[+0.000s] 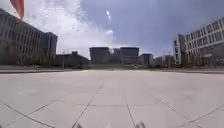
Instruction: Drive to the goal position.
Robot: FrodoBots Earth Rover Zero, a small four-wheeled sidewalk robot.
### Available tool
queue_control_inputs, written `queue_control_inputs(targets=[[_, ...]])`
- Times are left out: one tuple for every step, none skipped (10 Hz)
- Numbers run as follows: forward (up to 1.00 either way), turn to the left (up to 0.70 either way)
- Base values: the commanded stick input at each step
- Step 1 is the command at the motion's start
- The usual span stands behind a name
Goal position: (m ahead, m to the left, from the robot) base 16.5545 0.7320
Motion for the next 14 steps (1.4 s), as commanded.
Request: queue_control_inputs(targets=[[0.45,0.03],[0.45,0.03],[0.45,0.03],[0.45,0.03],[0.45,0.03],[0.45,0.03],[0.45,0.03],[0.45,0.03],[0.45,0.03],[0.45,0.03],[0.45,0.03],[0.45,0.03],[0.45,0.03],[0.45,0.03]])
